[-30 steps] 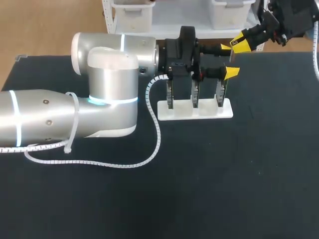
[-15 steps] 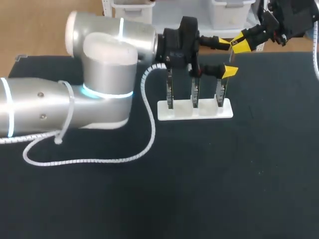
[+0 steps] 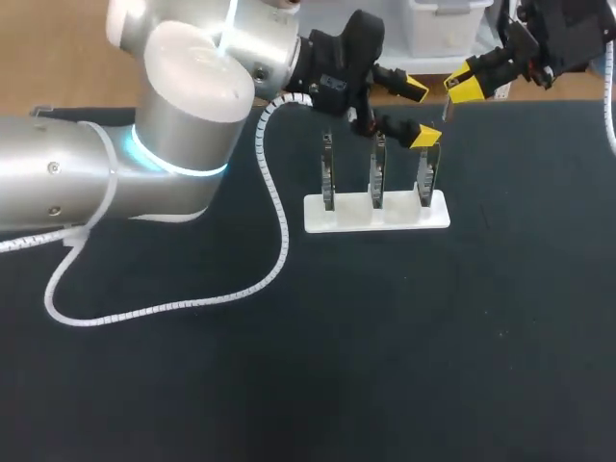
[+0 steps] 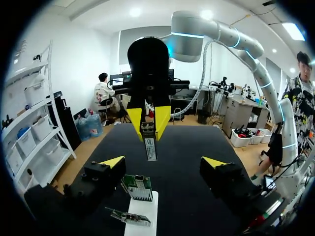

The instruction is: Pick up the optical module with the left hand, and insert it into the network port with the right hand.

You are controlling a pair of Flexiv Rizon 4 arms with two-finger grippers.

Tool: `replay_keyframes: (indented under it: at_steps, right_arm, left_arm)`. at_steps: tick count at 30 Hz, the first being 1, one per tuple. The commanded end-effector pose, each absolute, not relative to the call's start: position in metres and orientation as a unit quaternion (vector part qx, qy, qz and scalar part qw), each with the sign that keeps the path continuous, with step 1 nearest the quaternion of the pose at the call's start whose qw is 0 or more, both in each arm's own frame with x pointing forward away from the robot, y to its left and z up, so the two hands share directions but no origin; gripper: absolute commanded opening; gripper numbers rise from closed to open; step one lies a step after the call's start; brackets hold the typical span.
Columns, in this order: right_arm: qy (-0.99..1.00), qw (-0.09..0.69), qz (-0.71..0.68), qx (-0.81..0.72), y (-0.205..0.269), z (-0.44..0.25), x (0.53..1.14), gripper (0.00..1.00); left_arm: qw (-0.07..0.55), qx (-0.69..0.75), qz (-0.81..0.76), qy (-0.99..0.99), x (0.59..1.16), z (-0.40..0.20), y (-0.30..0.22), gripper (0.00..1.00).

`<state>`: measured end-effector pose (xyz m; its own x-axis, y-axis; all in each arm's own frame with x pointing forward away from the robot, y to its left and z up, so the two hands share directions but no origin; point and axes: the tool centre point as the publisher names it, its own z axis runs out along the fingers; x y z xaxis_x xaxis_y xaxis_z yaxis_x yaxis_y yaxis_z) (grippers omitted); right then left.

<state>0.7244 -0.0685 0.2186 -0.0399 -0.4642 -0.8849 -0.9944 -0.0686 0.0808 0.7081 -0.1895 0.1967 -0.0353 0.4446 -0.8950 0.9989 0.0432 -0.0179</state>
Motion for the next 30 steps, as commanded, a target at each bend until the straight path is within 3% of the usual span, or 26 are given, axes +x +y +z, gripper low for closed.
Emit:
replay_keyframes:
  at_steps: [1, 30]
  right_arm:
    - [0.597, 0.329, 0.404, -0.61, -0.068, 0.218, 0.725, 0.0]
    - [0.62, 0.297, 0.405, -0.603, -0.07, 0.191, 0.718, 0.0]
  left_arm:
    - [0.381, 0.582, -0.353, 0.626, 0.699, 0.2, -0.181, 1.0]
    - [0.401, 0.567, -0.357, 0.624, 0.695, 0.204, -0.171, 1.0]
